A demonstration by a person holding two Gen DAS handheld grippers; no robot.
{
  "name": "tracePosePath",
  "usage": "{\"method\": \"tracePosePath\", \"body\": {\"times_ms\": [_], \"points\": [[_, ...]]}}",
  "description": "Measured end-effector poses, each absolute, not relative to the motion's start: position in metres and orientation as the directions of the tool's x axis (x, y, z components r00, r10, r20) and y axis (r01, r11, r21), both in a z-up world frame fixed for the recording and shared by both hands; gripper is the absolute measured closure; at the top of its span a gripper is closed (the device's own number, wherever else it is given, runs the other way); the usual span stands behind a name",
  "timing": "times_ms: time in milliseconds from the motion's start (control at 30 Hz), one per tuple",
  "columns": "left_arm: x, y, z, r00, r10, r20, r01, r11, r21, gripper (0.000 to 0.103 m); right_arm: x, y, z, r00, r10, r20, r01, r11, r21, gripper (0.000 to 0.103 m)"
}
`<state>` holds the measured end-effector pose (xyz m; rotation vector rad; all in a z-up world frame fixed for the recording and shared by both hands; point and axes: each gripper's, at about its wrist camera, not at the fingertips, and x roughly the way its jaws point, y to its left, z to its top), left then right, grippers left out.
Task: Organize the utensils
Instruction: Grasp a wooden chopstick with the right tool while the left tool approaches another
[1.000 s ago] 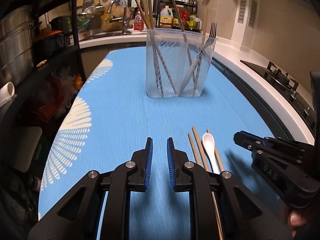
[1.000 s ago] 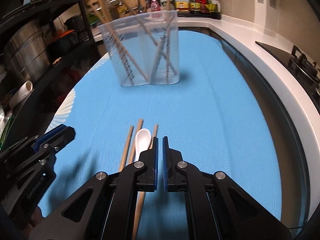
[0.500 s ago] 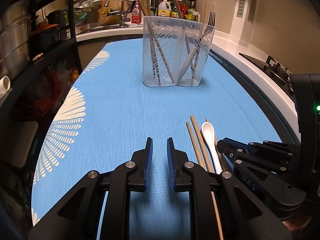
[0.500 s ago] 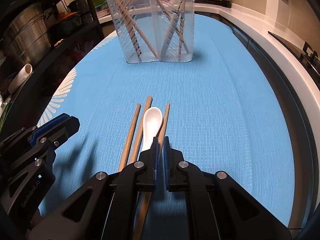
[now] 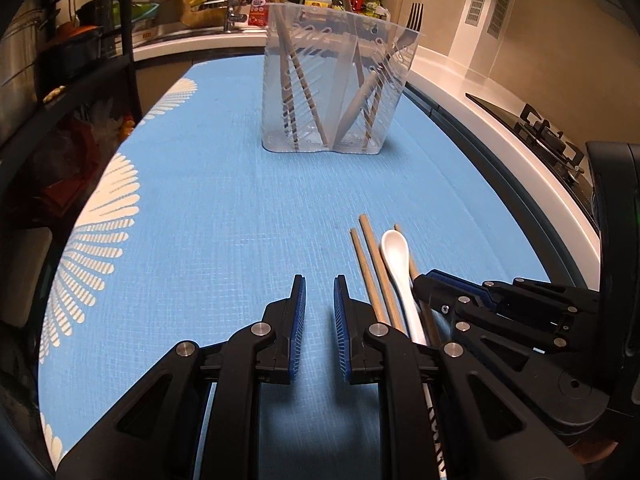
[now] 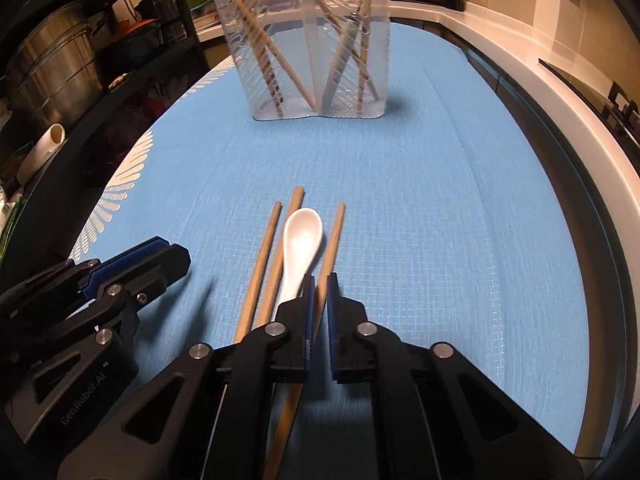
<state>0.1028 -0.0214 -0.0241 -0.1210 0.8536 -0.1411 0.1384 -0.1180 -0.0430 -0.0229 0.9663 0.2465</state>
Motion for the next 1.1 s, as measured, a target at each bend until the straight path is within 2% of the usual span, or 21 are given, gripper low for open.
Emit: {"method": "tracePosePath", "body": {"times_ms": [67, 300, 600, 900, 1000, 1100], "points": [[0.105, -0.025, -0.027, 0.635, -0.187, -0.75, 0.088, 0.982, -0.17, 0.088, 0.139, -0.123, -0.042, 0.548, 0.186, -0.816, -0.197, 0.976, 0.09, 0.102], [0.112, -0.039, -0.035, 0.602, -0.207, -0.771, 0.105, 0.978, -0.181, 0.088, 0.139, -0.134, -0.043, 0.558, 0.141, -0.818, -0.15, 0.986, 0.068, 0.103], [0.119, -0.043, -0.042, 0.58, -0.233, -0.781, 0.115, 0.972, -0.205, 0.088, 0.14, -0.142, -0.041, 0.563, 0.178, -0.807, -0.129, 0.983, 0.127, 0.096], [0.118, -0.047, -0.043, 0.559, -0.262, -0.787, 0.144, 0.965, -0.219, 0.088, 0.143, -0.141, -0.044, 0.554, 0.209, -0.806, -0.132, 0.978, 0.163, 0.096], [0.118, -0.049, -0.043, 0.556, -0.252, -0.792, 0.157, 0.968, -0.197, 0.087, 0.144, -0.138, -0.046, 0.546, 0.213, -0.81, -0.14, 0.977, 0.162, 0.085], [0.115, -0.048, -0.042, 0.565, -0.218, -0.796, 0.154, 0.975, -0.158, 0.088, 0.145, -0.133, -0.048, 0.545, 0.209, -0.812, -0.151, 0.977, 0.15, 0.082]]}}
